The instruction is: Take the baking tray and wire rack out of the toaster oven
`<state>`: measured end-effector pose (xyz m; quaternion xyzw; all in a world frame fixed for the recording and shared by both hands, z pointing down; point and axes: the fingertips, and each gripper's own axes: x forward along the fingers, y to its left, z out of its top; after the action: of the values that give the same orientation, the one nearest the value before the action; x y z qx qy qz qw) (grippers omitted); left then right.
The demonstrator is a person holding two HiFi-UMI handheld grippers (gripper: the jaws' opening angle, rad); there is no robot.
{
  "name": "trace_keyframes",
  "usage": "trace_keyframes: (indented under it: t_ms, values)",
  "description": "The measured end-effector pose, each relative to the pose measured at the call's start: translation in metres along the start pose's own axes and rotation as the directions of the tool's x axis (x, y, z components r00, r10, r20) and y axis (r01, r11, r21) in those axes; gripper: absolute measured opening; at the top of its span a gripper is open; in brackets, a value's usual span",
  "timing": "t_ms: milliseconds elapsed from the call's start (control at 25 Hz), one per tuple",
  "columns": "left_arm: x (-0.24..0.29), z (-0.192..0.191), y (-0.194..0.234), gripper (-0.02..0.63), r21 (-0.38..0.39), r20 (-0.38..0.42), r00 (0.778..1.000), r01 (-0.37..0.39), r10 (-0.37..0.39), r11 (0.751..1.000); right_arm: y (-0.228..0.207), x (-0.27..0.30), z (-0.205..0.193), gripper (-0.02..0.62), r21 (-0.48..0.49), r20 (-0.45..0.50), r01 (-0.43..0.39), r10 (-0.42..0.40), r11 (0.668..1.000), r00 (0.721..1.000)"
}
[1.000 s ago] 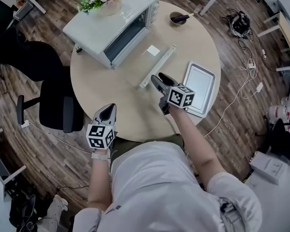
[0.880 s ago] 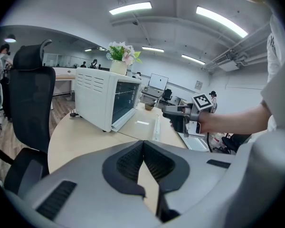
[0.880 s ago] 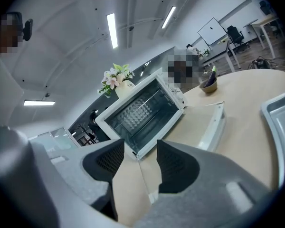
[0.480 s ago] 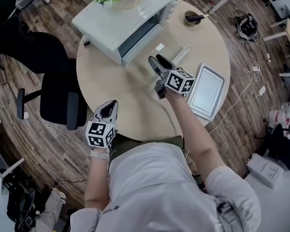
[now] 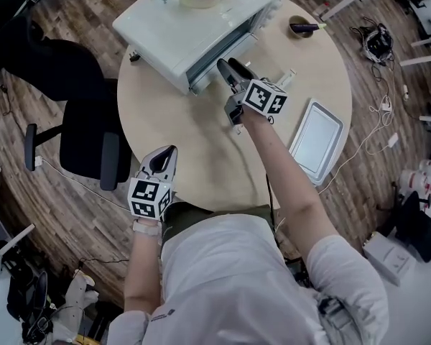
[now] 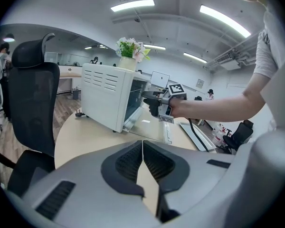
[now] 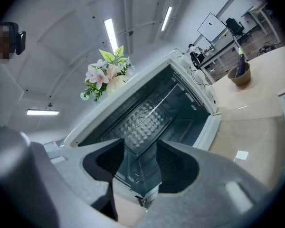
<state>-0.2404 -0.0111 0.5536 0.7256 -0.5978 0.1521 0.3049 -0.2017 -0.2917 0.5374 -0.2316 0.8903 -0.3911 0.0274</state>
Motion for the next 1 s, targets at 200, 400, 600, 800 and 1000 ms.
trace_keyframes:
  t_ms: [200, 400, 600, 800, 1000]
  values:
    - [0.001, -0.006, 0.001, -0.003, 0.005, -0.022, 1.0, -0.008, 0.008, 1.0, -0.011, 0.024, 0.005, 0.21, 0.045, 0.021, -0.009, 0.008, 0.999, 1.0]
    - [0.0, -0.011, 0.005, -0.003, -0.01, -0.032, 0.999, -0.021, 0.02, 1.0, -0.003, 0.05, 0.015, 0.21, 0.056, 0.035, -0.054, 0.053, 0.997, 0.998]
    - [0.001, -0.013, 0.01, -0.003, -0.026, -0.034, 0.999, -0.037, 0.036, 0.999, 0.013, 0.075, 0.028, 0.21, 0.041, 0.044, -0.111, 0.11, 0.993, 0.993]
    - [0.001, -0.02, 0.01, -0.003, -0.03, -0.054, 0.998, -0.04, 0.038, 0.999, 0.013, 0.09, 0.026, 0.192, 0.007, 0.02, -0.101, 0.101, 0.995, 0.995]
    - [-0.001, -0.026, 0.011, -0.003, -0.041, -0.064, 0.997, -0.046, 0.043, 0.998, 0.015, 0.1, 0.027, 0.183, -0.017, 0.02, -0.107, 0.107, 0.994, 0.994]
